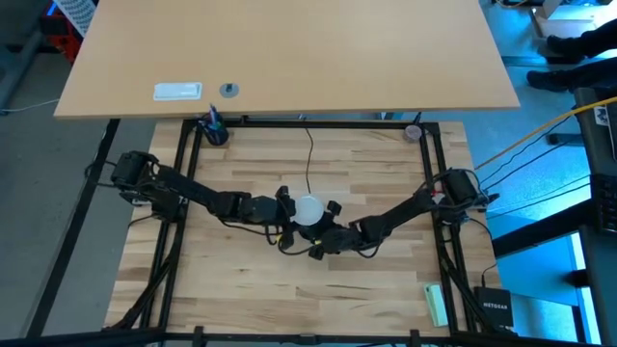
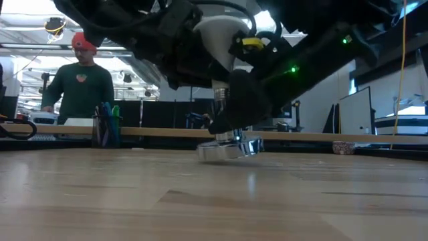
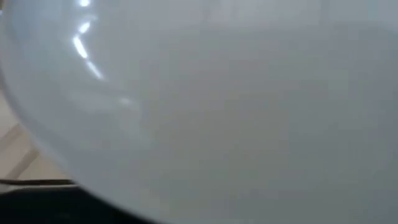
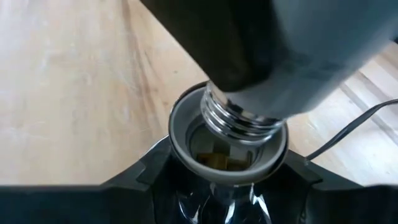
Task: Screw lightbulb
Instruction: Insert the lightbulb on the lamp
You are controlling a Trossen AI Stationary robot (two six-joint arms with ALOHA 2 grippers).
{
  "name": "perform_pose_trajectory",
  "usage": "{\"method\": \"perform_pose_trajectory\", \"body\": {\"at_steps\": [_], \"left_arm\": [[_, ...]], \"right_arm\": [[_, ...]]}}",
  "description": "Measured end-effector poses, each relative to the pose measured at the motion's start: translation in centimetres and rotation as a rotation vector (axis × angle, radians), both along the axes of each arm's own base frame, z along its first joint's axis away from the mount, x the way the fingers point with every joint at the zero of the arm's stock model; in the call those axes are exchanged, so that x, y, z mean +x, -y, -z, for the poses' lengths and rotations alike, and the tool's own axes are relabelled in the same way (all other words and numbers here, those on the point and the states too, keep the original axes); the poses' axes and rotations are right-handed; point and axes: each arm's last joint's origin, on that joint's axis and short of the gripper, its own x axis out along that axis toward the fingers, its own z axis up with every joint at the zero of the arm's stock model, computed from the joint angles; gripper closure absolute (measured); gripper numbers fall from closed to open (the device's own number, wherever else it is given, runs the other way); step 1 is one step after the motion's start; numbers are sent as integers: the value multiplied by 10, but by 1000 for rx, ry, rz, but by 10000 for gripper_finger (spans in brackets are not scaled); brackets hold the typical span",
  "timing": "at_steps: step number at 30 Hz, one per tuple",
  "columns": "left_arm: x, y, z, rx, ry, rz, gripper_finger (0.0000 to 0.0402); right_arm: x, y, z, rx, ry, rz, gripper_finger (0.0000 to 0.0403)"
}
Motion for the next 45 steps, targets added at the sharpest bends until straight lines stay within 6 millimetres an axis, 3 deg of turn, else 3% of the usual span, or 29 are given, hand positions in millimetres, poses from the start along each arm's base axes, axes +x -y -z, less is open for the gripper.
{"method": "perform_pose_trajectory", "body": {"at_steps": [7,11,21,30,34,39,45], "left_arm": [[2,1,1,24,15,-32,275],[7,1,12,6,17,-40,275],[14,3,29,20,20,-64,275],[13,2,31,24,1,-77,275],[13,2,31,28,-2,-72,275],[13,2,31,26,2,-71,275],[13,1,31,20,12,-72,275]], "right_arm": [[-4,2,7,20,80,25,219],[-15,6,16,64,158,28,216],[-23,11,29,86,155,35,208],[-22,17,25,106,134,9,144],[-31,4,24,86,138,5,123],[-48,-1,41,2,266,59,119],[-40,11,69,58,340,7,119]]}}
